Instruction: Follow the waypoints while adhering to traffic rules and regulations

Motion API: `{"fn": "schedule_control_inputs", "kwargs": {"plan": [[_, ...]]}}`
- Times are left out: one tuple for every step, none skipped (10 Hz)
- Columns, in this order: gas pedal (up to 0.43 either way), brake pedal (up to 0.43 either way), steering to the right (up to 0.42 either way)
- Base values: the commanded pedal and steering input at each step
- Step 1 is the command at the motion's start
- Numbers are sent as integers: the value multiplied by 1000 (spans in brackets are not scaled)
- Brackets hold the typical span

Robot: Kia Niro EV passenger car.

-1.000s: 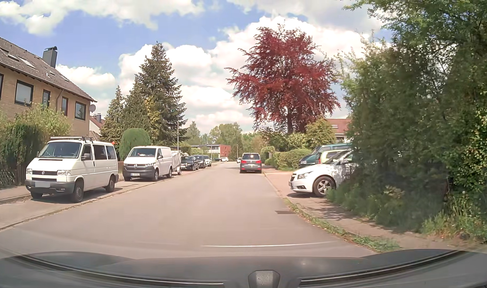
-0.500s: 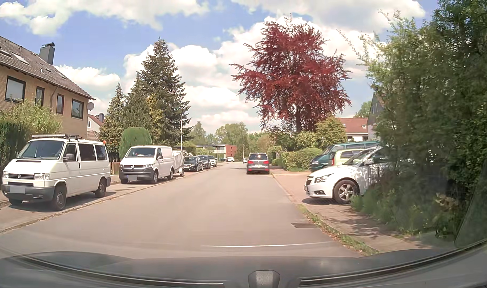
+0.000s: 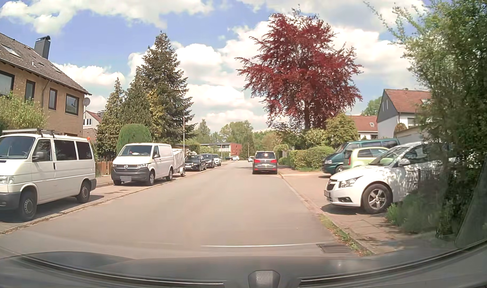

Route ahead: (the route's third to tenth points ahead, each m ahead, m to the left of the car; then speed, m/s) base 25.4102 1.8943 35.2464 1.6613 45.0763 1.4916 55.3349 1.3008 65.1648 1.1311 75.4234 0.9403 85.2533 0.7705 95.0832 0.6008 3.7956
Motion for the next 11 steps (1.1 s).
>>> {"fn": "schedule_control_inputs", "kwargs": {"plan": [[110,0,-10],[110,0,-8],[110,0,-7],[87,0,-6],[67,0,-6],[59,0,-6],[8,0,-6],[8,0,-6],[20,0,-6],[20,0,-5],[28,0,-6]]}}
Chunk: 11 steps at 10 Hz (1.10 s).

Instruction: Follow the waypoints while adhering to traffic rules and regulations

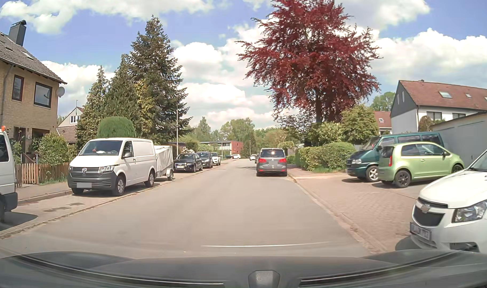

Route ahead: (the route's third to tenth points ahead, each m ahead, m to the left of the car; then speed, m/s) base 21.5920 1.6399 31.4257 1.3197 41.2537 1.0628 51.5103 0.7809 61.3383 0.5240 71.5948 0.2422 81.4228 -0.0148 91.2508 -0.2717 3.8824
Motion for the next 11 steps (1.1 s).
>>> {"fn": "schedule_control_inputs", "kwargs": {"plan": [[28,0,-6],[28,0,-10],[39,0,-15],[59,0,-18],[59,0,-19],[59,0,-19],[98,0,-19],[98,0,-19],[130,0,-26],[130,0,-34],[130,0,-39]]}}
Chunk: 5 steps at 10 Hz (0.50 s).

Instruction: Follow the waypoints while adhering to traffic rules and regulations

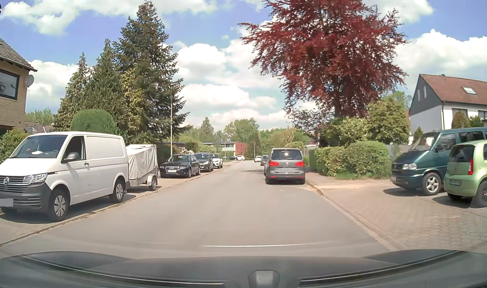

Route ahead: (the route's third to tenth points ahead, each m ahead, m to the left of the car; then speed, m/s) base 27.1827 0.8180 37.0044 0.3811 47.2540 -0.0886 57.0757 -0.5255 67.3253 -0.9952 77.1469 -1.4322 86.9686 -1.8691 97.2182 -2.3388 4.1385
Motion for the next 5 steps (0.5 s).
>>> {"fn": "schedule_control_inputs", "kwargs": {"plan": [[130,0,-40],[130,0,-40],[130,0,-40],[130,0,-39],[130,0,-37]]}}
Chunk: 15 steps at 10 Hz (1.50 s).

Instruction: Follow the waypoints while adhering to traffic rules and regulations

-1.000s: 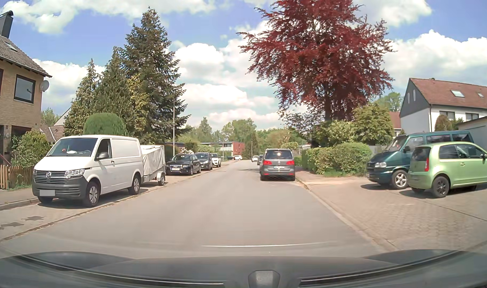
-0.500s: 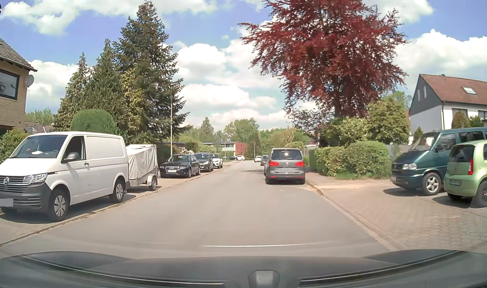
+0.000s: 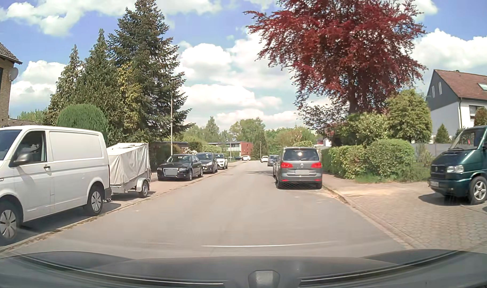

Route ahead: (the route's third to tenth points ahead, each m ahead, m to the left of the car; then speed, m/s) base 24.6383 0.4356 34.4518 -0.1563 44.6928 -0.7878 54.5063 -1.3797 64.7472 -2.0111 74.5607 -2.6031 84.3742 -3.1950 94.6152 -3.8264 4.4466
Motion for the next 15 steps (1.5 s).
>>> {"fn": "schedule_control_inputs", "kwargs": {"plan": [[138,0,-35],[138,0,-32],[138,0,-26],[138,0,-16],[138,0,-10],[138,0,-9],[138,0,-9],[138,0,-9],[138,0,-9],[138,0,-9],[138,0,-9],[138,0,-6],[138,0,-3],[138,0,-1],[138,0,0]]}}
